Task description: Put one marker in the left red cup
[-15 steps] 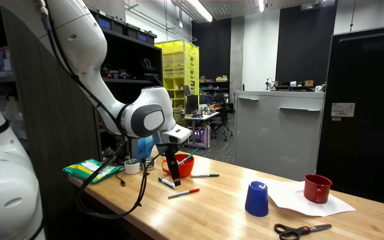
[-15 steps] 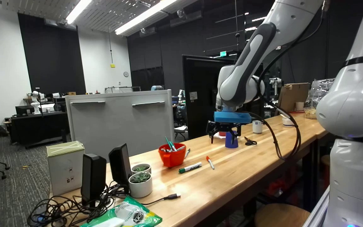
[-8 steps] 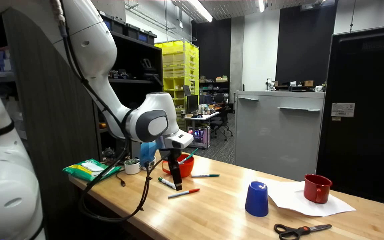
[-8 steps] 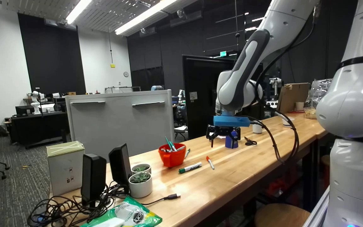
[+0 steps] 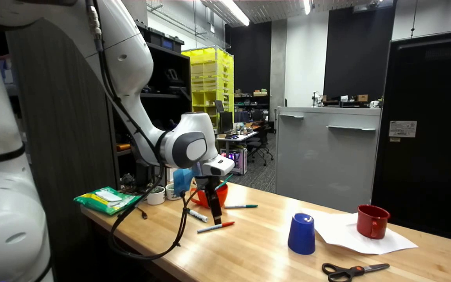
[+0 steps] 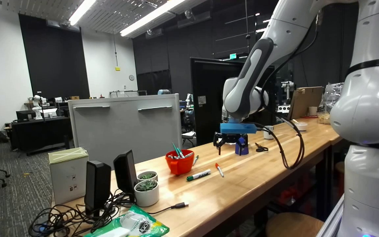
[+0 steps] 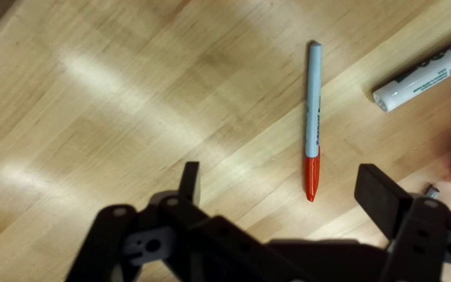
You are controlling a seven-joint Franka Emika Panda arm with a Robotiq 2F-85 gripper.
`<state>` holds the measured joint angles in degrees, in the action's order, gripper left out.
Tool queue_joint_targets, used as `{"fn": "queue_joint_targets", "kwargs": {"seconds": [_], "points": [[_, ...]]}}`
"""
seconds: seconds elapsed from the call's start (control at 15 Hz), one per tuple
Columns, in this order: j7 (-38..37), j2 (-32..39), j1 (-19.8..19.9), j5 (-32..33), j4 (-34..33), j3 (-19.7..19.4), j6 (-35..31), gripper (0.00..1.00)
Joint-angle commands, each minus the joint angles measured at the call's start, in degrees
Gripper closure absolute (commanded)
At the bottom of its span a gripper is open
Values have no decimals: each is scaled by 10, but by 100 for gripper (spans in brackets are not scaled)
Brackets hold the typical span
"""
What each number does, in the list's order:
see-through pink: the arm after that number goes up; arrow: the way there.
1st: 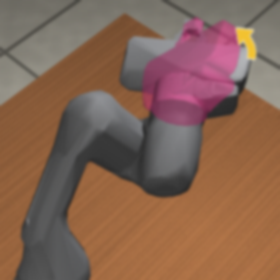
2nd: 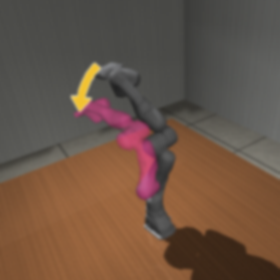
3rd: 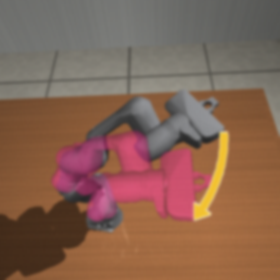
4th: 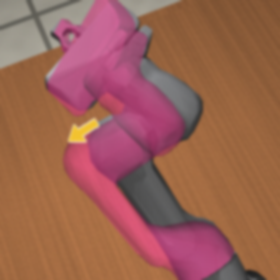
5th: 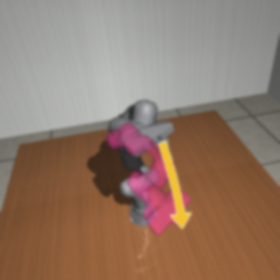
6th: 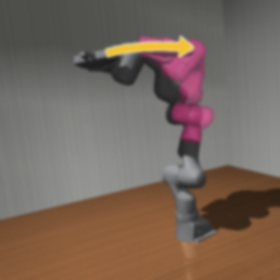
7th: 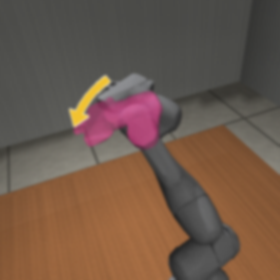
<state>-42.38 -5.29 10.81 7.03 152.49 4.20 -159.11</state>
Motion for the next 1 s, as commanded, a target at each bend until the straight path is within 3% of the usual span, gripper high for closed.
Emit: {"fn": "queue_joint_targets", "kwargs": {"seconds": [0.0,0.6,0.93], "points": [[-34,34,-14,28,-30,-13,-5,0],[-143,108,-75,108,-97,-52,2,0],[-157,145,-109,110,-123,-83,7,0]]}}
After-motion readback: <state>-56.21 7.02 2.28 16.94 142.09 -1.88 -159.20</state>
